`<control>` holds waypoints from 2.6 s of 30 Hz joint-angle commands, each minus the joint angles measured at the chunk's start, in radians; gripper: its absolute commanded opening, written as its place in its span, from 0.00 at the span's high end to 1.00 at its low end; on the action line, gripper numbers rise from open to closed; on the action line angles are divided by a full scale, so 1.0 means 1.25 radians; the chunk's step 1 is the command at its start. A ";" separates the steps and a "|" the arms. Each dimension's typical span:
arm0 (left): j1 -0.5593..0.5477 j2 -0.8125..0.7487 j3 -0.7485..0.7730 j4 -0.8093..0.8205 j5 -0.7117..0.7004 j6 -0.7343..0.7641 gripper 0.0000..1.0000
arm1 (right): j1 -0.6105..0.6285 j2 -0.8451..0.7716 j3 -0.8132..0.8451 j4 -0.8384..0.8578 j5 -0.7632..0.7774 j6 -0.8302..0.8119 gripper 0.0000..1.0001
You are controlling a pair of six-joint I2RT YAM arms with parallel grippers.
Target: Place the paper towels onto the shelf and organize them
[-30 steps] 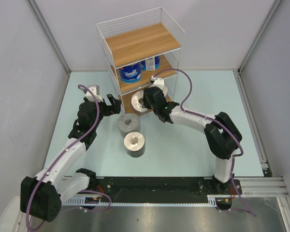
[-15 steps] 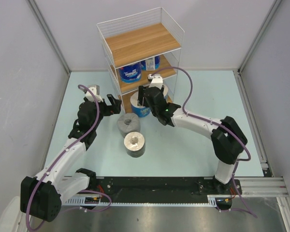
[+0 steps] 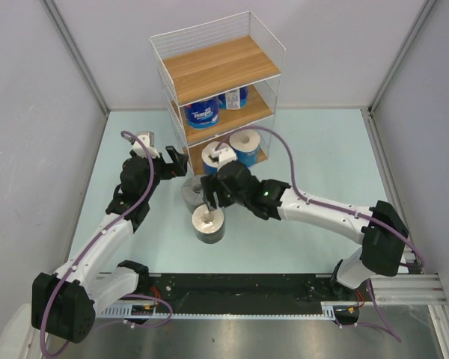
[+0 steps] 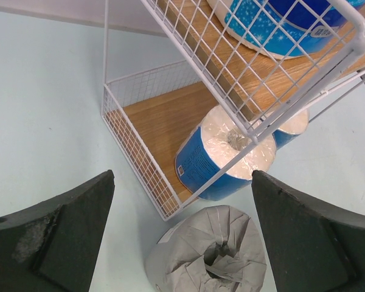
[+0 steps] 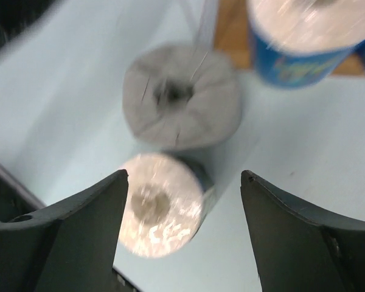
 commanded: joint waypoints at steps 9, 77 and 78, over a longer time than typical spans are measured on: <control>0.003 -0.008 0.029 0.018 0.017 -0.018 0.00 | 0.105 0.075 -0.043 -0.108 0.029 0.050 0.20; 0.004 0.014 0.047 0.001 0.016 -0.011 0.00 | -0.221 -0.096 0.500 -0.097 0.103 -0.165 0.75; 0.003 0.012 0.047 0.000 0.012 -0.010 0.00 | -0.225 -0.075 0.536 -0.097 0.099 -0.172 0.75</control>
